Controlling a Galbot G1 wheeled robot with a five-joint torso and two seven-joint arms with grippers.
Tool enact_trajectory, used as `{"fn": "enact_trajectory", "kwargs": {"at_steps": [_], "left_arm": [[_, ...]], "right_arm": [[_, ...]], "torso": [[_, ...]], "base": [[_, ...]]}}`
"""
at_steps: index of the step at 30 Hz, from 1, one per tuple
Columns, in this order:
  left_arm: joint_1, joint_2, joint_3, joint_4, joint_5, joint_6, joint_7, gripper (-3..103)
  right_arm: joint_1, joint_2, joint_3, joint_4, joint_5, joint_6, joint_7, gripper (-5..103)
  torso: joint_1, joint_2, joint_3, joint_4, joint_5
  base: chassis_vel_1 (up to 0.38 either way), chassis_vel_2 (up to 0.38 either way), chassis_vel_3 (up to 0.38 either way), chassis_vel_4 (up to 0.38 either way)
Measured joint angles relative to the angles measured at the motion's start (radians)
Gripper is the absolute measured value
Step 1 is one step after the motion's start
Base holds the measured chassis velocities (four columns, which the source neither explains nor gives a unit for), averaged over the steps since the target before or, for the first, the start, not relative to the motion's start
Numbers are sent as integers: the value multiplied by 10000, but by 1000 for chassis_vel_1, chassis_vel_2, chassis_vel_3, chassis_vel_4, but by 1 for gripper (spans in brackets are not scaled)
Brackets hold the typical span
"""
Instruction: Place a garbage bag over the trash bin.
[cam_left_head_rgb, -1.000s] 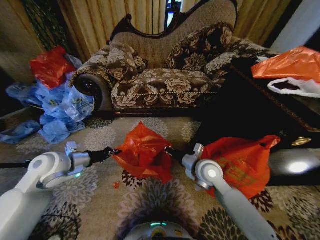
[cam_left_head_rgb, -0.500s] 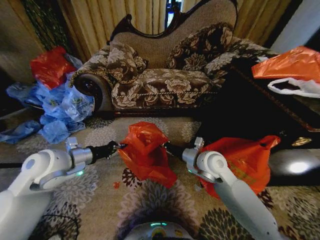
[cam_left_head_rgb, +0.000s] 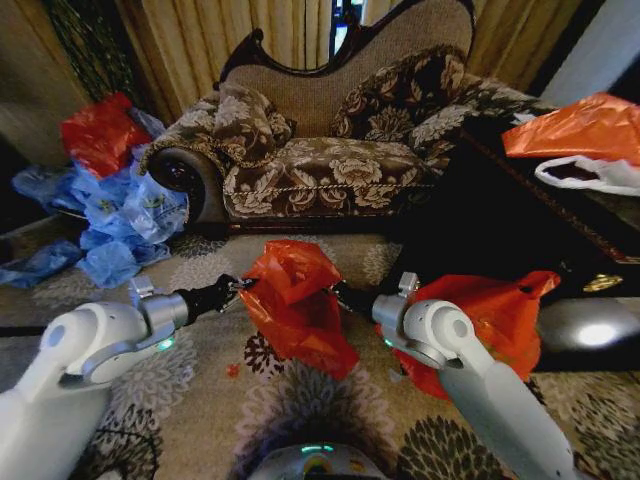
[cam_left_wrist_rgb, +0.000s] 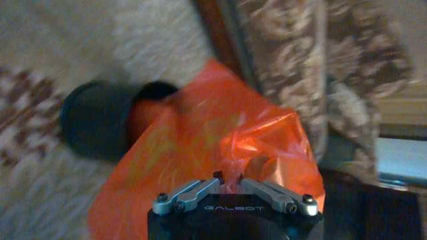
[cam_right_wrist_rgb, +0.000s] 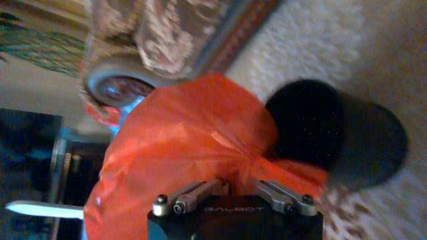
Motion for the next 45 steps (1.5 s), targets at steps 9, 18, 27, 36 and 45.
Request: {"fn": "enact_trajectory", "kwargs": {"at_steps": [9, 18, 27, 36, 45], "left_arm": [[1089, -493, -505, -823, -110, -115, -716, 0], [-203, -462, -155, -95, 236, -564, -557, 0], [-3076, -1064, 1495, 2939, 1402, -128, -204, 0], [-4204, -1519, 2867, 4668, 2410, 363, 198, 0], [-2765, -655, 1957, 2809, 1559, 156, -706, 0]], "right_arm": [[-1353, -142, -1, 997, -313, 183, 35, 0], [486, 635, -55, -542, -395, 80, -17, 0], [1816, 1654, -267, -3206, -1392, -407, -576, 0], [1351, 1646, -311, -3857, -2055, -585, -1000, 0], [308, 1043, -186, -2271, -1439, -485, -543, 0]], "torso": [[-2, 1, -2, -1, 5], [0, 1, 0, 1, -1], [3, 0, 2, 0, 0], [3, 0, 2, -2, 0], [-3, 0, -2, 3, 1]], "base": [[0, 0, 0, 0], [0, 0, 0, 0], [0, 0, 0, 0], [0, 0, 0, 0], [0, 0, 0, 0]]}}
